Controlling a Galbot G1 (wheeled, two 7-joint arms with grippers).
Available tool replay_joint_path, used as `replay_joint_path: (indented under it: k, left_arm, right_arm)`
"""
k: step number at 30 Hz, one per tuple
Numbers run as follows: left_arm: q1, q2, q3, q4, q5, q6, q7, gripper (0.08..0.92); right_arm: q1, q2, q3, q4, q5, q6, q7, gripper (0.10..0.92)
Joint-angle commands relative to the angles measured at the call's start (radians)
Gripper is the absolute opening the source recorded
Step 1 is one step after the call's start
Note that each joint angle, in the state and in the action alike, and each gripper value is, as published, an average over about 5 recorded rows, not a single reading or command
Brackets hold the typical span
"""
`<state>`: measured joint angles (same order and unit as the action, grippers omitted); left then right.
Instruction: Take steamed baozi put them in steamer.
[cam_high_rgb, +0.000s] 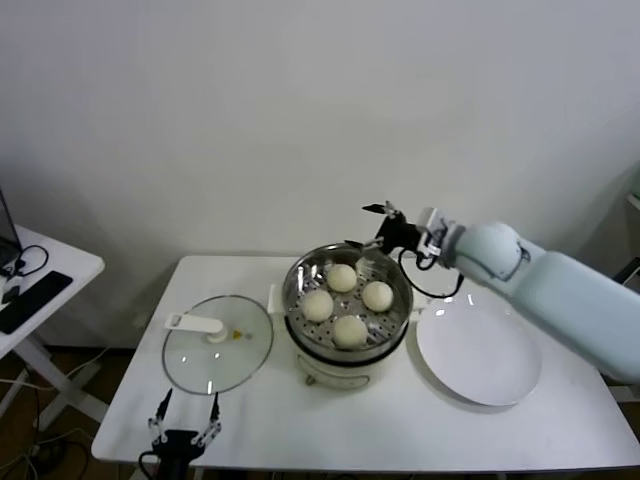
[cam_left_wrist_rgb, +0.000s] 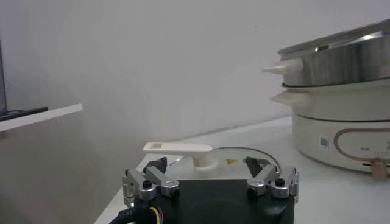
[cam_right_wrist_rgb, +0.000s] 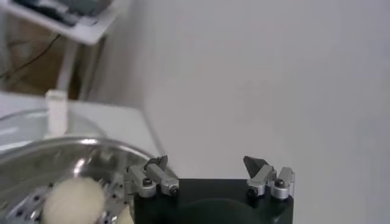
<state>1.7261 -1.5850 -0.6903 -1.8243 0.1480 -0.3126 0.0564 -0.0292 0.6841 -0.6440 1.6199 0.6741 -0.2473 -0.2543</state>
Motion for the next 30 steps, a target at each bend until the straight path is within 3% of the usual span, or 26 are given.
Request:
replay_joint_path:
  k: [1,17,30]
  left_arm:
    - [-0.009,0.0,0.002,0.008,-0.001,-0.001,0.0,0.823]
    - [-0.03,-0.003,0.003,0.022,-0.021,-0.006,-0.003,0.823]
    - [-0.019,-0.005,0.013,0.013,-0.02,-0.015,-0.004,0.823]
  right_arm:
    - [-0.926,0.022,0.805,0.216,-0.08,0.177,0.306,0.823]
    - [-1.605,0.558,1.176,0.258,-0.366,0.663,0.12,0.823]
    - [-1.711,0.693,1.168,0.213,-0.367,0.79,0.116,0.823]
